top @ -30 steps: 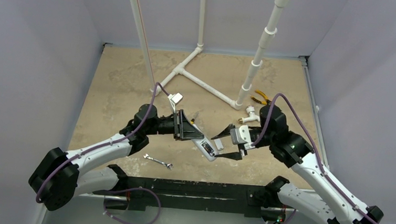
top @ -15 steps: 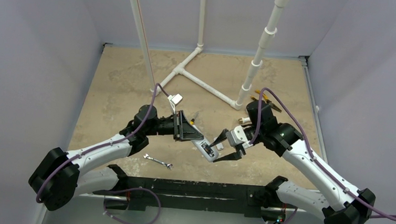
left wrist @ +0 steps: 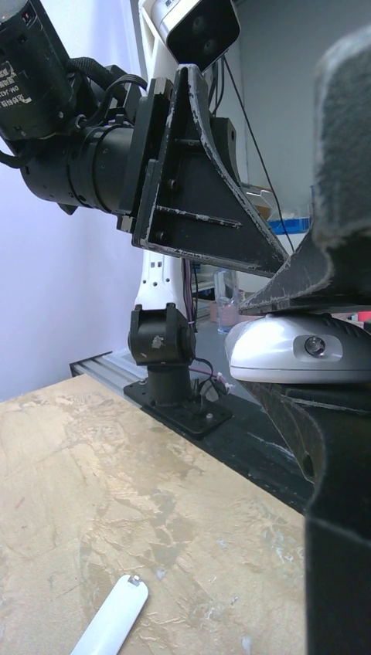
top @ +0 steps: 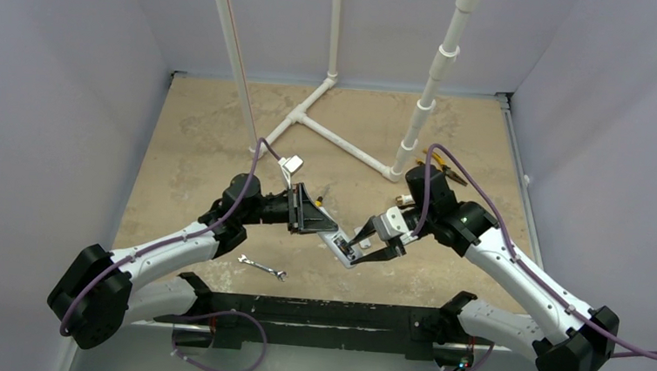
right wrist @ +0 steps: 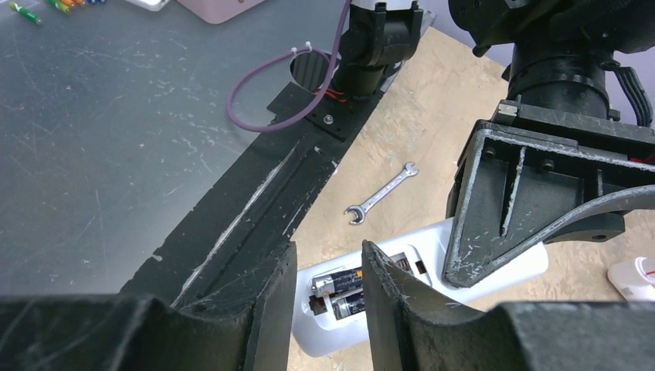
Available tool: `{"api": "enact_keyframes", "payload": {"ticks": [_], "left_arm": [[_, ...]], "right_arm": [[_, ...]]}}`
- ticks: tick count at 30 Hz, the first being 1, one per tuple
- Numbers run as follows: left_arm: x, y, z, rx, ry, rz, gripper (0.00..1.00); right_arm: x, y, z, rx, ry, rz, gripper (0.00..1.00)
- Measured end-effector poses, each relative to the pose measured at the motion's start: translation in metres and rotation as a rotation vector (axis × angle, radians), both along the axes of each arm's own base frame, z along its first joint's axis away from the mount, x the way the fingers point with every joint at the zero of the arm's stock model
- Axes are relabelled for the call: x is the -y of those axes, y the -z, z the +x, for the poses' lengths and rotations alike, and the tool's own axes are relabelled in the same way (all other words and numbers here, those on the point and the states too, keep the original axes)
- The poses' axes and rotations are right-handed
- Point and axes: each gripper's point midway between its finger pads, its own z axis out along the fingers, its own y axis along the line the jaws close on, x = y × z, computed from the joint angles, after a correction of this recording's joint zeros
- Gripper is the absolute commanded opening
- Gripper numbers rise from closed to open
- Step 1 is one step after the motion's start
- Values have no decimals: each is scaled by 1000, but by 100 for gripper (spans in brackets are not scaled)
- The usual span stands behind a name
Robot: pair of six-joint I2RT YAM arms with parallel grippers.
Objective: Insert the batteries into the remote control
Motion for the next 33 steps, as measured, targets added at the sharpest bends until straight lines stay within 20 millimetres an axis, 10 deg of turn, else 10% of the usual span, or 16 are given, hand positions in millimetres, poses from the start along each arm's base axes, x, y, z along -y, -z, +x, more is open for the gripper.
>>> {"api": "enact_keyframes", "payload": {"ticks": [33], "left_arm": [[0, -5, -1, 19, 8, -16, 0]], "right_arm": [[0, 17, 5, -23, 12, -58, 29]]}}
